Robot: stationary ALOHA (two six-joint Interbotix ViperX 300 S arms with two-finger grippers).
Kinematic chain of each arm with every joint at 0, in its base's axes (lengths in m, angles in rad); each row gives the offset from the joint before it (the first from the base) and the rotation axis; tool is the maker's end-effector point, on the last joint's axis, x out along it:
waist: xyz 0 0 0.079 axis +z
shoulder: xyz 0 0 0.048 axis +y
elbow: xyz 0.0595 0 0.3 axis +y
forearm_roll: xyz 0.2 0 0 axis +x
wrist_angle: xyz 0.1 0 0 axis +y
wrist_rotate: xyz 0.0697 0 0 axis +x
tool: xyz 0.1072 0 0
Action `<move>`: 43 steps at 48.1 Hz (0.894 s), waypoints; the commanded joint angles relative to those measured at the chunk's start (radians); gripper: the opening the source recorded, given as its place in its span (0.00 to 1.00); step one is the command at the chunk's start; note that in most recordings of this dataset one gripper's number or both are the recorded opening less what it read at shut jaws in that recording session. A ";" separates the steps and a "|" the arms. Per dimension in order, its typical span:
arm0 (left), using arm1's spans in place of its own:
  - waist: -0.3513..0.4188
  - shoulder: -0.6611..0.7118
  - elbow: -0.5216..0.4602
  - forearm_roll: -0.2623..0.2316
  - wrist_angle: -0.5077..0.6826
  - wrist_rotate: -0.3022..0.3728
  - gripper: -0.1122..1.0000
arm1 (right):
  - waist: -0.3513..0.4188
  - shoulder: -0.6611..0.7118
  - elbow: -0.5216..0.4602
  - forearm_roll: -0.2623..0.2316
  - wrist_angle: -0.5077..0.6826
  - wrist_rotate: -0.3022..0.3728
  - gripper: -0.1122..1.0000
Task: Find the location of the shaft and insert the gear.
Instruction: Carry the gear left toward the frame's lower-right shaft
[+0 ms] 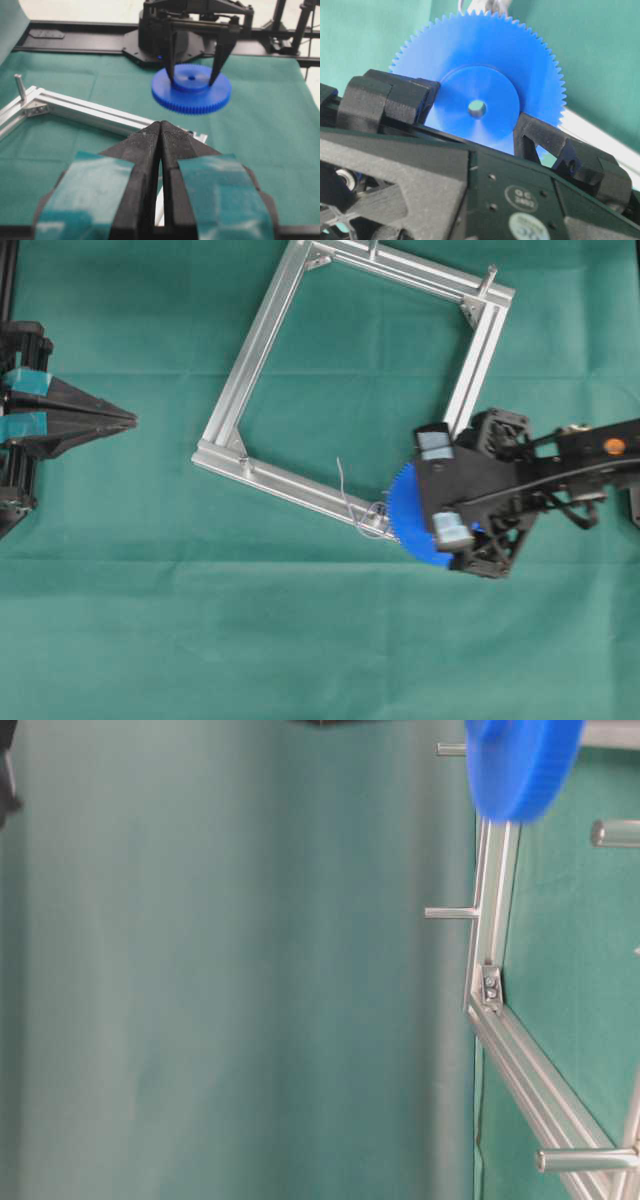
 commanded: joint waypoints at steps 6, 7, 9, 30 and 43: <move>0.003 0.009 -0.014 -0.002 0.003 -0.002 0.10 | 0.002 0.048 -0.104 -0.008 -0.005 0.002 0.72; 0.003 0.009 -0.014 -0.002 0.003 -0.002 0.10 | 0.002 0.052 -0.110 -0.009 -0.005 0.005 0.72; 0.003 0.009 -0.014 -0.002 0.003 -0.002 0.10 | 0.002 0.063 -0.123 -0.015 -0.005 0.009 0.72; 0.003 0.009 -0.014 -0.003 0.040 -0.011 0.10 | 0.002 0.153 -0.186 -0.028 -0.006 0.054 0.72; 0.003 0.009 -0.014 -0.003 0.043 -0.012 0.10 | 0.002 0.193 -0.196 -0.026 -0.006 0.055 0.72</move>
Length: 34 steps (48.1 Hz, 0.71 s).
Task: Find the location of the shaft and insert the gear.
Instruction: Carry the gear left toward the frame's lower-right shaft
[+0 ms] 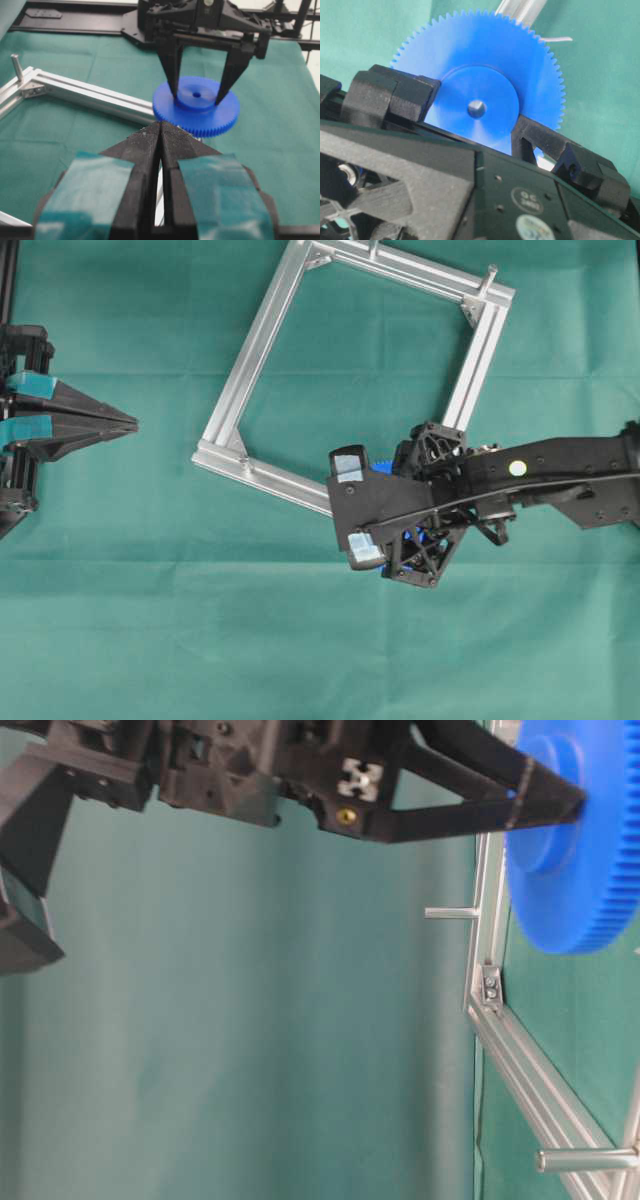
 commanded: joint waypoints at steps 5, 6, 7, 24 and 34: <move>0.003 0.008 -0.014 -0.002 -0.003 -0.002 0.10 | 0.002 -0.003 -0.029 -0.002 -0.006 0.002 0.72; 0.003 0.006 -0.014 -0.002 -0.003 -0.002 0.10 | 0.002 -0.002 -0.028 -0.002 -0.006 0.002 0.72; 0.003 0.008 -0.015 -0.002 -0.003 -0.002 0.10 | 0.002 0.000 -0.029 -0.002 -0.005 0.002 0.72; 0.003 0.008 -0.014 -0.003 -0.003 -0.003 0.10 | 0.002 0.012 -0.029 0.005 -0.021 0.003 0.72; 0.003 0.008 -0.014 -0.003 -0.005 -0.003 0.10 | 0.020 0.028 -0.052 0.015 -0.054 0.003 0.72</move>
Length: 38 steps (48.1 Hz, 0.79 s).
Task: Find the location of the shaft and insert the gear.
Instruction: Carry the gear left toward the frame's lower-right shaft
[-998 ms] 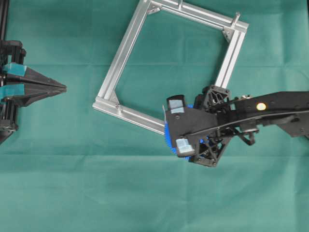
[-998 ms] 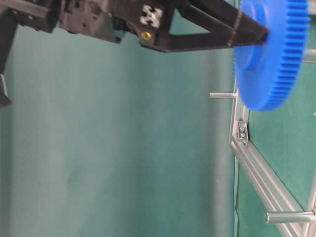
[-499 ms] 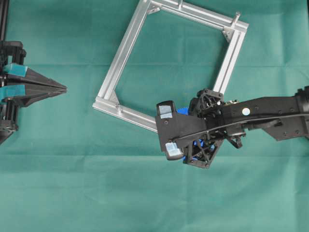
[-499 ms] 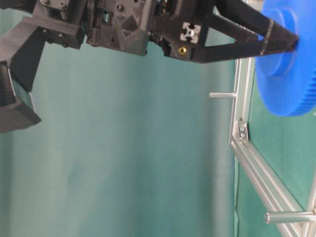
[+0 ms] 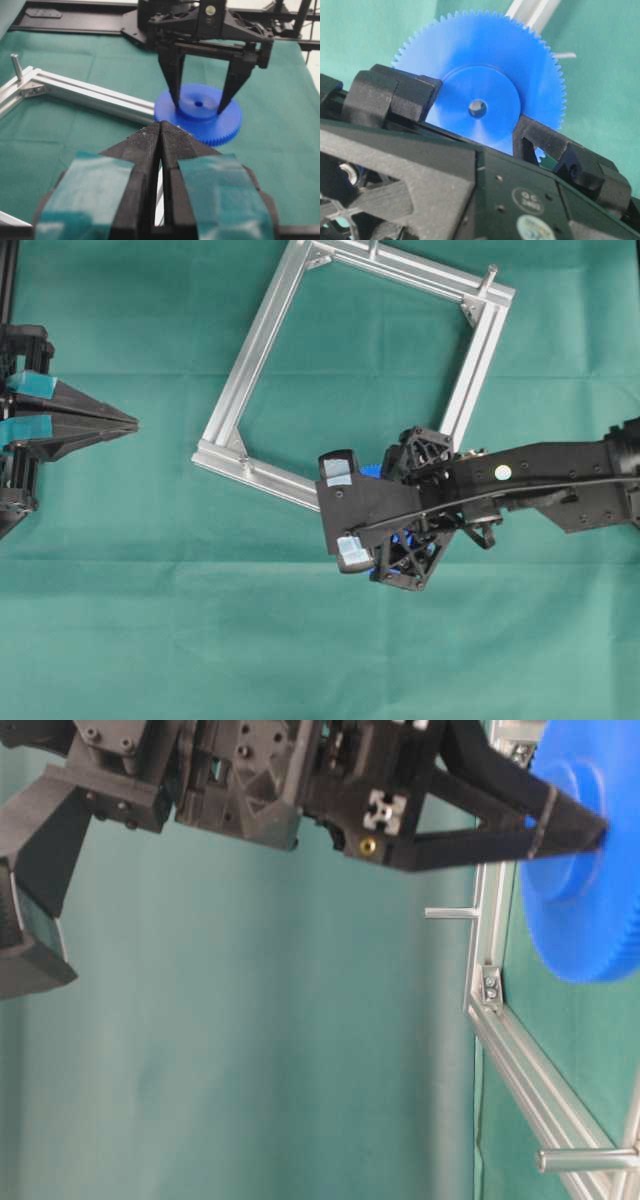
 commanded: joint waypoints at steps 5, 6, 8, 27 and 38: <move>0.003 0.009 -0.014 -0.002 -0.006 -0.002 0.10 | 0.023 0.008 -0.054 0.006 -0.011 0.002 0.72; 0.003 0.009 -0.014 -0.002 -0.006 -0.002 0.10 | 0.026 0.011 -0.058 0.006 -0.012 0.000 0.72; 0.003 0.009 -0.014 -0.002 -0.006 -0.002 0.10 | 0.029 0.015 -0.066 0.006 -0.011 0.000 0.72; 0.003 0.009 -0.012 -0.002 -0.005 -0.002 0.10 | 0.018 0.026 -0.077 -0.084 -0.012 -0.005 0.72; 0.003 0.009 -0.012 -0.002 -0.005 -0.002 0.10 | 0.000 0.026 -0.055 -0.156 -0.012 -0.002 0.72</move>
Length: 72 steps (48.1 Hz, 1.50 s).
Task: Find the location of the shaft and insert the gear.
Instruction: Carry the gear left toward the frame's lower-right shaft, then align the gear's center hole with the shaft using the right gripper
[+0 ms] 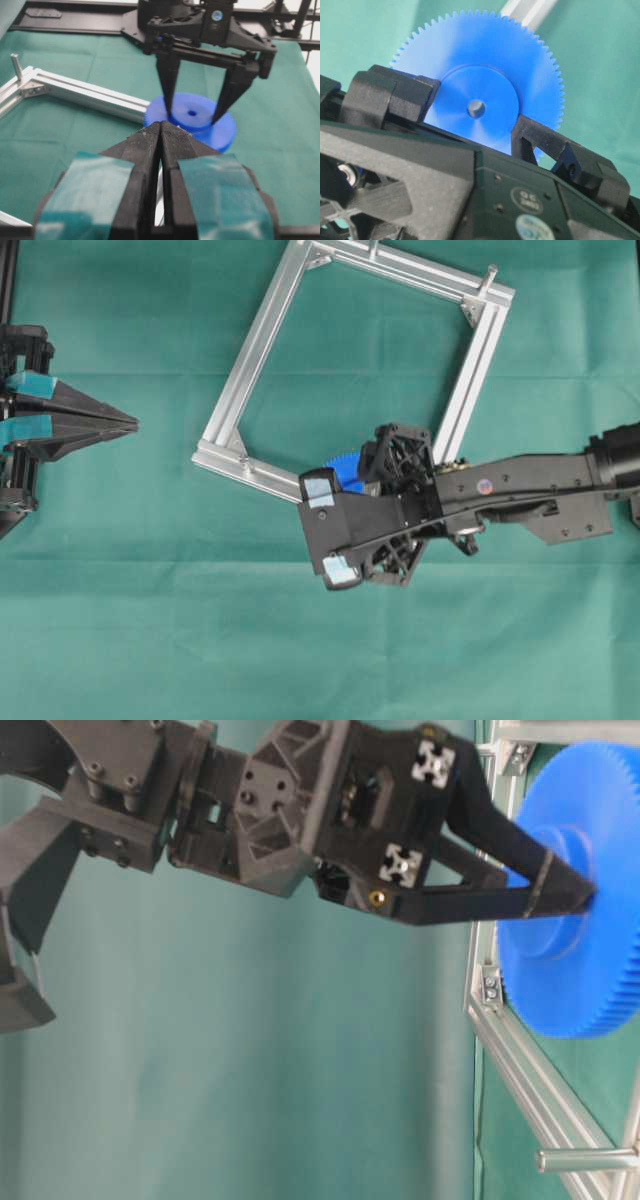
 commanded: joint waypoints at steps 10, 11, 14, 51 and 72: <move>0.003 0.009 -0.012 -0.002 -0.005 -0.003 0.10 | -0.018 -0.035 0.041 -0.020 -0.002 0.003 0.72; 0.003 0.009 -0.012 -0.002 -0.005 -0.003 0.10 | -0.018 -0.040 0.046 -0.020 -0.002 0.003 0.72; 0.003 0.009 -0.012 -0.003 -0.005 -0.003 0.10 | -0.018 -0.051 0.064 -0.017 -0.005 0.005 0.72; 0.003 0.011 -0.006 -0.002 -0.005 -0.002 0.10 | -0.014 -0.196 0.238 -0.018 -0.120 0.166 0.72; 0.003 0.011 -0.003 -0.002 -0.005 0.003 0.10 | 0.032 -0.186 0.224 0.005 -0.169 0.186 0.72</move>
